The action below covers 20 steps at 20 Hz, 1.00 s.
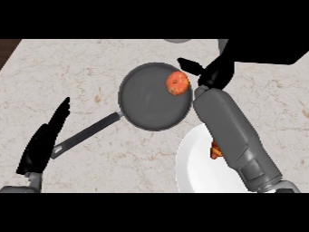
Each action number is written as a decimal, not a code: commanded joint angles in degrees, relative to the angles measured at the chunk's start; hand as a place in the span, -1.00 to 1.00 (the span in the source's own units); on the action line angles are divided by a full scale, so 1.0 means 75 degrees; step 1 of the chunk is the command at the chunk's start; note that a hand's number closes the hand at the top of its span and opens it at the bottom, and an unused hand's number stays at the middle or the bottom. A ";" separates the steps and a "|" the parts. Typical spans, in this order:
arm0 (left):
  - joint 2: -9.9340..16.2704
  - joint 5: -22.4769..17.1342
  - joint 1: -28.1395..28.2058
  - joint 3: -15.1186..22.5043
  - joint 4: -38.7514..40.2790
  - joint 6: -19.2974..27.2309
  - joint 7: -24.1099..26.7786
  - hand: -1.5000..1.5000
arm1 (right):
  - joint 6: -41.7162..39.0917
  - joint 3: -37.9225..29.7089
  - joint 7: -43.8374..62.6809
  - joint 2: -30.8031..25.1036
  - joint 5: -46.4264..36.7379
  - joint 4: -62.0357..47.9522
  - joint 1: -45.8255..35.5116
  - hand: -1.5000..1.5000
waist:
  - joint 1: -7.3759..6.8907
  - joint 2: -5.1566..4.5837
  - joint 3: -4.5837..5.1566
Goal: Pick the squash from the plate and place it in the pan
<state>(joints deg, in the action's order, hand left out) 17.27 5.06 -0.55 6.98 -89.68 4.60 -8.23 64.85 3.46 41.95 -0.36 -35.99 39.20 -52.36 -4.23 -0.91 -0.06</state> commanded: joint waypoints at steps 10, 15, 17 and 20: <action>0.0040 0.0007 0.0736 -0.0405 -0.0471 0.0252 -0.0211 0.00 | 0.1644 0.1129 0.0084 0.0046 -0.0974 0.2964 0.3377 -1.00 | 0.0894 0.0279 0.0020; 0.0000 0.0135 0.0622 -0.0487 -0.0306 0.0341 -0.0201 0.00 | 0.1101 0.1350 0.0147 0.0045 -0.1855 0.5137 0.5609 -1.00 | 0.0948 0.0243 0.0023; -0.0058 0.0088 0.1157 -0.0351 -0.0565 0.0239 0.0024 0.00 | 0.0695 0.1535 0.0195 -0.0180 -0.1980 0.6321 0.6538 -1.00 | 0.0922 0.0259 0.0025; -0.0029 0.0059 0.0924 -0.0453 -0.0635 0.0233 -0.0173 0.00 | 0.0162 0.1857 0.0381 -0.0337 -0.2184 0.8025 0.7874 -1.00 | 0.0926 0.0238 0.0024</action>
<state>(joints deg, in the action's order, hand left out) 17.10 5.45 6.70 3.85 -93.06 6.24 -8.40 70.05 14.72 44.16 -1.41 -50.07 85.61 -5.13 2.50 0.91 0.13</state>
